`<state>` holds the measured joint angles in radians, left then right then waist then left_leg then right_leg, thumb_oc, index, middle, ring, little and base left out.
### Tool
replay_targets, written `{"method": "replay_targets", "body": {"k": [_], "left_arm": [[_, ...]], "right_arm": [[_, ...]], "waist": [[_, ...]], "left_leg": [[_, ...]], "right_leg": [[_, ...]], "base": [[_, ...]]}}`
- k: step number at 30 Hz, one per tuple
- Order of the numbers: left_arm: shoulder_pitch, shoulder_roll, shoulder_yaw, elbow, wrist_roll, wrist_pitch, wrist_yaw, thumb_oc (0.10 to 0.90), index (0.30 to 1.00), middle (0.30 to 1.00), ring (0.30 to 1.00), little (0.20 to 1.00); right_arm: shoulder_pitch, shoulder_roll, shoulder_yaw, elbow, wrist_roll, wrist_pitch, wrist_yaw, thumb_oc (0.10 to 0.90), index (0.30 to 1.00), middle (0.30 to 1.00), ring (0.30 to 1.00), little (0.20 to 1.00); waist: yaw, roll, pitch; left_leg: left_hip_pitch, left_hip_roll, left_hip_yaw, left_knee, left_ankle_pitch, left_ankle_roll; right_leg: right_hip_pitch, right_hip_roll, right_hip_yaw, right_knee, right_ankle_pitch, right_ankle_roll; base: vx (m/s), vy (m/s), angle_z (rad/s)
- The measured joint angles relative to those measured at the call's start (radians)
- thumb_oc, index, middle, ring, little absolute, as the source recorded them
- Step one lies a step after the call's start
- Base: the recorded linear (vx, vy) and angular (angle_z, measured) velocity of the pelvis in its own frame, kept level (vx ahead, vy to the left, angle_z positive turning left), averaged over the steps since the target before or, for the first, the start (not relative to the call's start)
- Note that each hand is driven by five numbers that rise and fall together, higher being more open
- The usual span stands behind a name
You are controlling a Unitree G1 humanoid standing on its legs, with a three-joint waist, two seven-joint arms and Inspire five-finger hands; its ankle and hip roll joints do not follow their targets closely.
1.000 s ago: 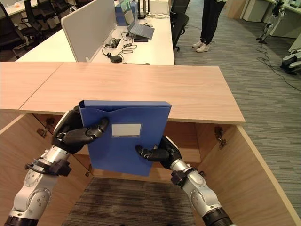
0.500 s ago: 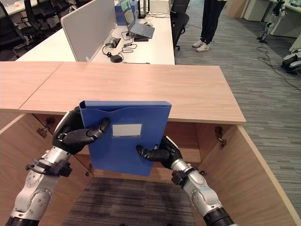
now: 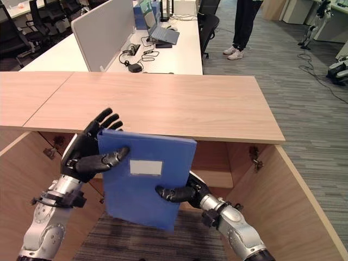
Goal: Put the empty folder in the office cabinet
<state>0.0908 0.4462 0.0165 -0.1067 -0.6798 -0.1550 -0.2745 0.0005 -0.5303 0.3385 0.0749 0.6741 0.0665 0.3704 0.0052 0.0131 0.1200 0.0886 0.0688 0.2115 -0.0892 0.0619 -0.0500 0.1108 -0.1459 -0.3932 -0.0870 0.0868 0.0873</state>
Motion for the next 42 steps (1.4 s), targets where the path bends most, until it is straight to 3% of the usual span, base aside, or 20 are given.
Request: {"method": "replay_targets", "body": {"k": [7, 9, 14, 17, 22, 26, 29, 33, 39, 42], "left_arm": [[0.127, -0.005, 0.041, 0.236, 0.067, -0.001, -0.019, 0.8, 0.9, 0.9, 0.9, 0.9], [0.188, -0.051, 0.103, 0.28, 0.053, 0.006, -0.049, 0.8, 0.9, 0.9, 0.9, 0.9], [0.264, -0.031, 0.102, 0.373, 0.058, 0.071, -0.123, 0.8, 0.9, 0.9, 0.9, 0.9], [0.289, -0.031, 0.103, 0.455, 0.06, 0.075, -0.202, 0.8, 0.9, 0.9, 0.9, 0.9], [0.273, -0.037, 0.094, 0.593, 0.106, 0.087, -0.194, 0.8, 0.9, 0.9, 0.9, 0.9], [0.24, -0.042, 0.051, 0.68, 0.18, 0.072, -0.155, 0.8, 0.9, 0.9, 0.9, 0.9], [0.168, -0.101, 0.015, 0.835, 0.24, 0.047, -0.064, 0.8, 0.9, 0.9, 0.9, 0.9], [0.136, -0.158, -0.024, 0.896, 0.263, 0.04, 0.018, 0.8, 0.9, 0.9, 0.9, 0.9], [0.127, -0.191, -0.07, 0.966, 0.273, 0.03, 0.099, 0.8, 0.9, 0.9, 0.9, 0.9], [0.125, -0.189, -0.118, 0.972, 0.305, 0.028, 0.116, 0.8, 0.9, 0.9, 0.9, 0.9]], "right_arm": [[0.099, -0.07, -0.088, 0.006, -0.123, 0.027, 0.013, 0.4, 0.3, 0.3, 0.3, 0.3], [0.158, -0.06, -0.157, 0.005, -0.125, 0.021, 0.048, 0.4, 0.3, 0.3, 0.3, 0.3], [0.209, -0.052, -0.186, 0.068, -0.197, 0.022, 0.057, 0.4, 0.3, 0.3, 0.3, 0.3], [0.23, 0.017, -0.224, 0.178, -0.206, 0.001, 0.072, 0.4, 0.3, 0.3, 0.3, 0.3], [0.235, 0.102, -0.235, 0.265, -0.197, 0.003, 0.029, 0.4, 0.3, 0.3, 0.3, 0.3], [0.233, 0.182, -0.234, 0.28, -0.072, 0.001, -0.016, 0.4, 0.3, 0.3, 0.3, 0.3], [0.224, 0.295, -0.221, 0.295, 0.085, -0.015, -0.08, 0.4, 0.3, 0.3, 0.3, 0.3], [0.201, 0.37, -0.199, 0.295, 0.24, -0.046, -0.133, 0.4, 0.3, 0.3, 0.3, 0.3], [0.098, 0.435, -0.25, 0.316, 0.445, -0.151, -0.246, 0.4, 0.3, 0.3, 0.3, 0.3], [-0.013, 0.445, -0.35, 0.414, 0.509, -0.236, -0.302, 0.4, 0.3, 0.3, 0.3, 0.3]], "waist": [[0.001, -0.002, 0.001], [-0.001, -0.002, 0.0], [0.001, -0.007, 0.0], [0.0, -0.013, -0.009], [-0.002, -0.013, -0.009], [0.0, -0.016, -0.012], [-0.001, -0.015, -0.015], [0.0, -0.019, -0.017], [0.002, -0.016, -0.015], [0.011, 0.002, -0.004]], "left_leg": [[-0.005, 0.001, 0.0, 0.0, -0.002, 0.0], [-0.006, 0.001, 0.0, 0.0, -0.004, 0.001], [-0.014, 0.0, -0.001, 0.0, -0.005, 0.001], [-0.016, -0.001, -0.003, 0.0, -0.005, 0.001], [-0.018, -0.001, -0.005, -0.001, -0.013, -0.006], [-0.019, -0.001, -0.006, -0.001, -0.015, -0.004], [-0.023, -0.002, -0.012, 0.0, -0.014, -0.005], [-0.039, -0.003, -0.027, 0.0, -0.003, 0.004], [-0.073, -0.004, -0.047, 0.0, 0.008, 0.001], [-0.091, -0.005, -0.049, 0.0, 0.013, 0.002]], "right_leg": [[-0.004, 0.001, 0.0, 0.0, -0.002, 0.001], [-0.006, 0.0, 0.0, 0.0, -0.004, 0.003], [-0.011, -0.001, -0.002, 0.0, -0.004, 0.003], [-0.012, -0.001, -0.004, 0.0, -0.005, 0.003], [-0.013, -0.001, -0.004, 0.0, -0.005, 0.003], [-0.014, -0.002, -0.004, 0.0, -0.007, 0.002], [-0.015, -0.002, -0.007, 0.0, -0.008, 0.001], [-0.022, -0.002, -0.025, 0.0, -0.009, 0.001], [-0.047, -0.002, -0.04, 0.0, -0.011, 0.001], [-0.063, -0.003, -0.043, 0.0, -0.008, 0.0]], "base": [[0.0, 0.0, 0.0], [0.0, 0.0, 0.0], [0.0, 0.0, 0.0], [0.0, 0.0, 0.0], [0.0, 0.0, 0.0], [0.0, 0.0, 0.0], [0.02, -0.011, 0.05], [-0.01, -0.025, 0.12], [-0.04, -0.021, 0.09], [-0.04, -0.022, 0.03]]}}
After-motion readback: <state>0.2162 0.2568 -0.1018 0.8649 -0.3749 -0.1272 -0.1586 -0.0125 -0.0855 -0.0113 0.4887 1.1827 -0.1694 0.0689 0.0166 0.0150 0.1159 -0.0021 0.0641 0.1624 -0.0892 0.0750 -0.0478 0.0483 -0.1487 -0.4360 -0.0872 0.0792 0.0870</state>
